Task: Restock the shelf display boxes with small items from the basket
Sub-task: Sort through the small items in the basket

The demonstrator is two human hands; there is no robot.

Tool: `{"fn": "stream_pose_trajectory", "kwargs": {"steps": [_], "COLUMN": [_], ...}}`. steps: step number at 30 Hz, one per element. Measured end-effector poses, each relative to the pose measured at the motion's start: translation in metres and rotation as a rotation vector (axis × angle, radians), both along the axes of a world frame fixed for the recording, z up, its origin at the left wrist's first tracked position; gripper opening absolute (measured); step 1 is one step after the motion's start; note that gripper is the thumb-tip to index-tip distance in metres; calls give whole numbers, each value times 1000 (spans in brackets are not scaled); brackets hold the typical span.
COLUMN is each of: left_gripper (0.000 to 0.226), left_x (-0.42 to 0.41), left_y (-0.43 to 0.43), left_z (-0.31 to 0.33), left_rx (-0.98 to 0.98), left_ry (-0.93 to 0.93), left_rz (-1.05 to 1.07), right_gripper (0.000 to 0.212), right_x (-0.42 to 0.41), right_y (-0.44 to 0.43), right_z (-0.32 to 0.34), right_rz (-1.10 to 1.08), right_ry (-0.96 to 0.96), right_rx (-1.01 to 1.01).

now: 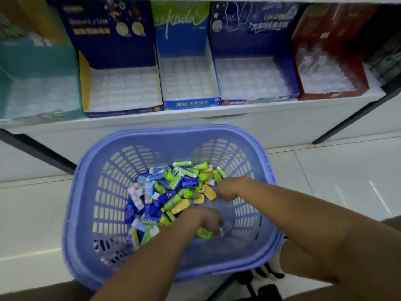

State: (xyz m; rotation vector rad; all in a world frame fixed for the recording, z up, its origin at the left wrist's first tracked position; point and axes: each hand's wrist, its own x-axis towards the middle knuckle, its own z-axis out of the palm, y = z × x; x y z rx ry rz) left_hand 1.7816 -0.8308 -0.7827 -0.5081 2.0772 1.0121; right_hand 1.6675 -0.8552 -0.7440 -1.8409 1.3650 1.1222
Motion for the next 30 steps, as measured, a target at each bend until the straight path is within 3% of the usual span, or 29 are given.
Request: {"fn": "stream_pose_trajectory", "kwargs": {"steps": [5, 10, 15, 17, 20, 25, 30], "left_gripper": [49, 7, 28, 14, 25, 39, 35], "left_x": [-6, -7, -4, -1, 3, -1, 3], "left_y": [5, 7, 6, 7, 10, 11, 11], "left_z": [-17, -26, -34, -37, -39, -39, -44], "left_rx": [56, 79, 148, 99, 47, -19, 19], "left_ry": [-7, 52, 50, 47, 74, 46, 14], "left_rz": [-74, 30, 271, 357, 397, 347, 350], "right_gripper": [38, 32, 32, 40, 35, 41, 41], "right_x": [0, 5, 2, 3, 2, -14, -31], "right_y": [-4, -10, -16, -19, -32, -48, -50], "right_z": [-23, -37, -31, -24, 6, 51, 78], "right_rz": [126, 285, 403, 418, 263, -36, -518], "right_ry": [42, 78, 114, 133, 34, -170, -493], "right_rx": [-40, -119, 13, 65, 48, -168, -123]}}
